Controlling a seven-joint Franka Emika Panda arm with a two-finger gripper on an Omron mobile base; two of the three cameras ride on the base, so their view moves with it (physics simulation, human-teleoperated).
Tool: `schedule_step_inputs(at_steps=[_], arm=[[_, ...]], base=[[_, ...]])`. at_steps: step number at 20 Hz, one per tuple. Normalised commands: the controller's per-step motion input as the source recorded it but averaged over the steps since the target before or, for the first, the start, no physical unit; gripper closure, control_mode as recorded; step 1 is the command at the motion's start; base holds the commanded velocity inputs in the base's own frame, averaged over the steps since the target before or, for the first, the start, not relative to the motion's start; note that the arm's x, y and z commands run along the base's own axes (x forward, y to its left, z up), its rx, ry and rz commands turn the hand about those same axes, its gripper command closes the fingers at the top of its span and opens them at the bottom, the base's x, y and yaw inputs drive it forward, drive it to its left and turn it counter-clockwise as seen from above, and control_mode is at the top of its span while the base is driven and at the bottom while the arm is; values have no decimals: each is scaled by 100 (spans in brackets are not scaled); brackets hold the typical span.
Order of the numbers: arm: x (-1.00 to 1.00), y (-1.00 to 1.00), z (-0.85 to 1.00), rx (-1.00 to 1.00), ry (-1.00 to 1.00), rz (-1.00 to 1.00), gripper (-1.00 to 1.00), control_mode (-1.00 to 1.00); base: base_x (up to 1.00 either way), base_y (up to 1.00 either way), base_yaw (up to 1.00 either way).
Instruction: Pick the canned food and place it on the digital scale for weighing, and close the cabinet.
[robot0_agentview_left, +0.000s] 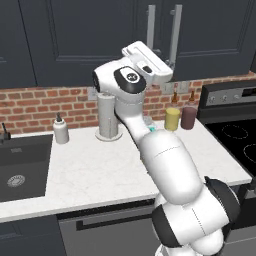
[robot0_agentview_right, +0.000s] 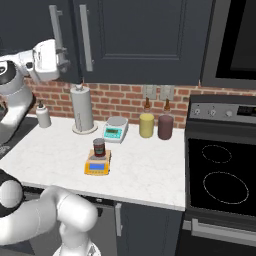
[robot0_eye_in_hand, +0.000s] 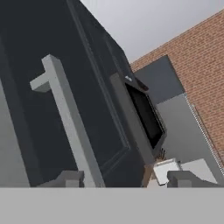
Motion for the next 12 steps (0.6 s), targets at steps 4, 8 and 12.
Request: schedule_step_inputs(at_steps=[4,8,12], arm=[[96,-49,17,0,17,-25,-100,-100],[71,-91,24,1,11,-18,-100,-100],[80,-100,16,15,10,0,-100,-100]], base=[[0,0,0],[0,0,0],[0,0,0]])
